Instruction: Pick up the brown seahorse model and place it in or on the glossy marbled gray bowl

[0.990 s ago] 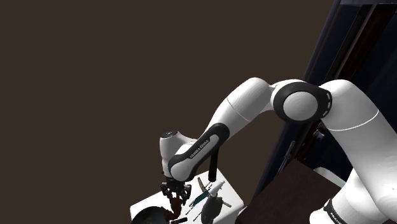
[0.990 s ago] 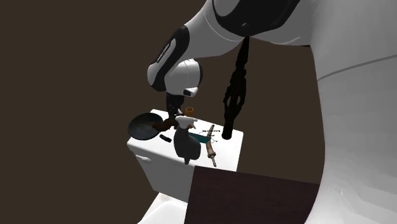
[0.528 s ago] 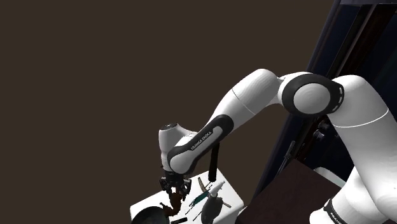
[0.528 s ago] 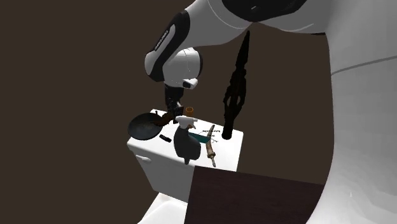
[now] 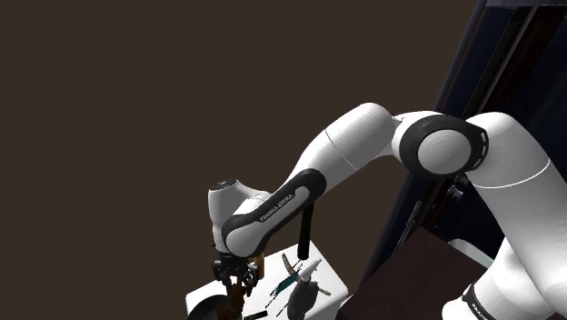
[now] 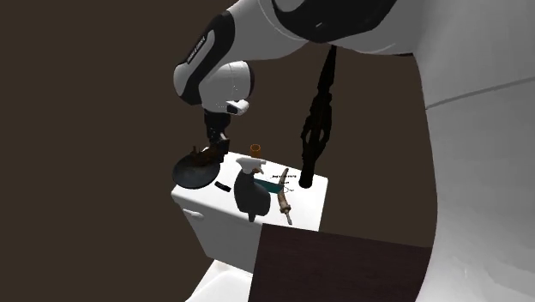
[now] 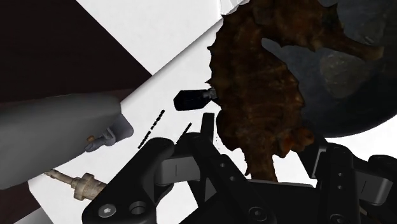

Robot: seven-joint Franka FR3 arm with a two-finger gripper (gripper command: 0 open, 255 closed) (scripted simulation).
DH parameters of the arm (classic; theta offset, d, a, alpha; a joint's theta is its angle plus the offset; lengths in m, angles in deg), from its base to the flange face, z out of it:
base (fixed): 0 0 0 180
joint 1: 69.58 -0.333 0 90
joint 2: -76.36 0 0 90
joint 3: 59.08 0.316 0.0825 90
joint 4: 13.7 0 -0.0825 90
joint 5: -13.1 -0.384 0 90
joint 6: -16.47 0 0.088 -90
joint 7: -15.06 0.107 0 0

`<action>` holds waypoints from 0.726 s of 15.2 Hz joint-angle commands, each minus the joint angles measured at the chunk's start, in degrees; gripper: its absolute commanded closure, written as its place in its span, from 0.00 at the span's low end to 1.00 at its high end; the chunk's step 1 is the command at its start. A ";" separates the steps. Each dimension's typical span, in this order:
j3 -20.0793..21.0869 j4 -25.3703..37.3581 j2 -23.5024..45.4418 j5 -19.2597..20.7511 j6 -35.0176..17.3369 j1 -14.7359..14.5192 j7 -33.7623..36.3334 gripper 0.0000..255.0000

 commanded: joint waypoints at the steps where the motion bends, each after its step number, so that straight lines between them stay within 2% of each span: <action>1: -0.06 4.35 2.44 0.29 1.49 -2.43 1.91 1.00; 4: -0.26 12.29 6.94 0.78 4.25 -6.39 4.60 1.00; 11: -1.05 14.26 11.21 1.35 1.97 -7.15 4.16 1.00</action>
